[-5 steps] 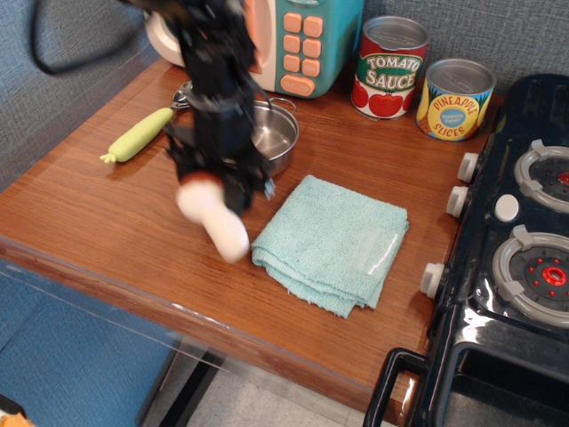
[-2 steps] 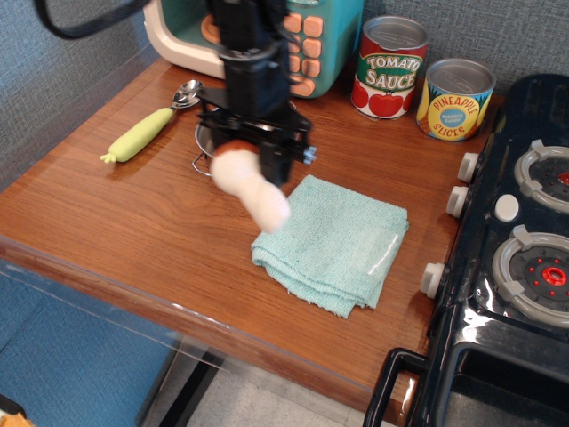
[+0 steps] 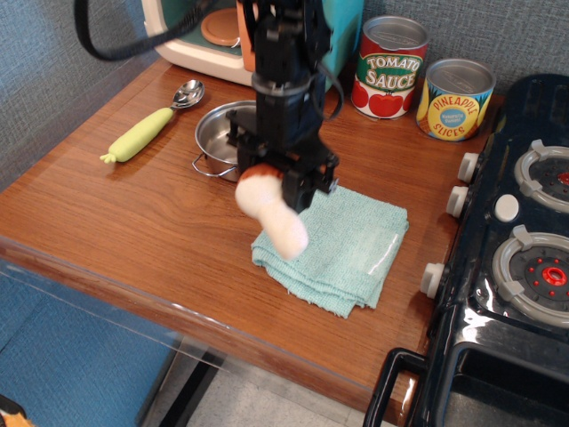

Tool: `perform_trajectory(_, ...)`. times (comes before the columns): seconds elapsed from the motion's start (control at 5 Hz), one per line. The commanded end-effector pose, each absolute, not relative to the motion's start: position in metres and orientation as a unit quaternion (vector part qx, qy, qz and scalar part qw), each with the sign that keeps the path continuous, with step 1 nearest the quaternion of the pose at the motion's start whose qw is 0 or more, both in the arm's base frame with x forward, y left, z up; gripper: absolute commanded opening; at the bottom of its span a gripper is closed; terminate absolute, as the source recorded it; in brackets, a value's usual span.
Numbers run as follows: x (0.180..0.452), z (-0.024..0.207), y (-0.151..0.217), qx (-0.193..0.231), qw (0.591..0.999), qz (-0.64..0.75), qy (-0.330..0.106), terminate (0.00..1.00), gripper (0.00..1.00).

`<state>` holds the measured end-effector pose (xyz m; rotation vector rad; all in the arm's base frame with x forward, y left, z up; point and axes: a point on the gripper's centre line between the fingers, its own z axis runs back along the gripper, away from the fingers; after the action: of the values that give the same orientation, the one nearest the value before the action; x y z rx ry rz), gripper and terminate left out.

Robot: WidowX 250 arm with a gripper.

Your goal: Put the mushroom shape on top of the blue cloth.

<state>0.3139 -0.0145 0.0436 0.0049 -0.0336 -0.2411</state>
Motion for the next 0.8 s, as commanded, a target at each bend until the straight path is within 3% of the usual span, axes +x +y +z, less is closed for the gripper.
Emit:
perform_trajectory(0.0,0.318,0.056,-0.012,-0.002,0.991,-0.128,-0.043,0.00,1.00)
perform_trajectory(0.6,0.317,0.093,-0.005,-0.015,0.989,-0.134,-0.068,0.00,1.00)
